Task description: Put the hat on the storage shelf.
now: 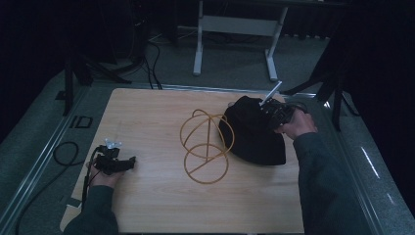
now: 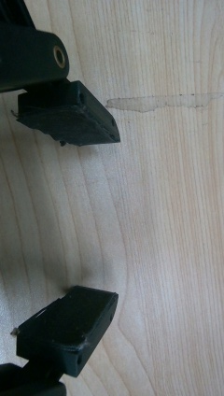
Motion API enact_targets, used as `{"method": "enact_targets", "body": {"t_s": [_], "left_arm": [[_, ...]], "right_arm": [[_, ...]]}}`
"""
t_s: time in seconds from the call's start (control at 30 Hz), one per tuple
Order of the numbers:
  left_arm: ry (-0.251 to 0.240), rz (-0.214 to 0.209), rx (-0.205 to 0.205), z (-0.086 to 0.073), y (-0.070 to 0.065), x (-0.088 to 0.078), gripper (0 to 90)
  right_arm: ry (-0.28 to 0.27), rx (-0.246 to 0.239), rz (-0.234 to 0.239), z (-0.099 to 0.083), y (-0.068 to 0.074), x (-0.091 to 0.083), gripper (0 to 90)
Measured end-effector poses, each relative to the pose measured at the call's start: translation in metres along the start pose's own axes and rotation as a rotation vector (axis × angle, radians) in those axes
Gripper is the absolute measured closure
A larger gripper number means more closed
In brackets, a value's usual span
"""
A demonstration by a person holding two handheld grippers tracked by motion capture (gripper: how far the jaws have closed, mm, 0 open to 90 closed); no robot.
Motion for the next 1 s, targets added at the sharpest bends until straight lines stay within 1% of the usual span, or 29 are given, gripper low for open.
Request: {"method": "enact_targets", "body": {"t_s": [0.23,0.6,0.8,0.93,1.0], "left_arm": [[-0.002,-0.002,0.001,0.0,0.0,0.0,20.3],[-0.004,-0.004,0.003,0.0,-0.001,0.001,19.6],[-0.005,-0.004,0.004,0.0,-0.002,0.001,19.5],[-0.003,-0.005,0.006,0.0,-0.002,0.001,19.5],[-0.004,-0.006,0.007,0.0,-0.002,0.001,19.5]], "right_arm": [[-0.004,-0.016,0.004,-0.004,-0.001,-0.01,88.2],[-0.025,-0.017,-0.018,-0.014,-0.007,-0.028,88.2],[-0.033,-0.019,-0.003,-0.021,-0.009,-0.037,88.1],[-0.035,-0.021,-0.006,-0.024,-0.011,-0.042,88.1],[-0.036,-0.031,-0.007,-0.025,-0.011,-0.045,88.1]]}}
Point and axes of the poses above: each handheld gripper's, and its own axes: x roughly forward along the jaws, z roughly out of its top, y roughly to its left, the point moved 7 cm from there along x, roughly forward along the jaws, and after that the axes turned 12 degrees about -x, right-handed, at the moved point
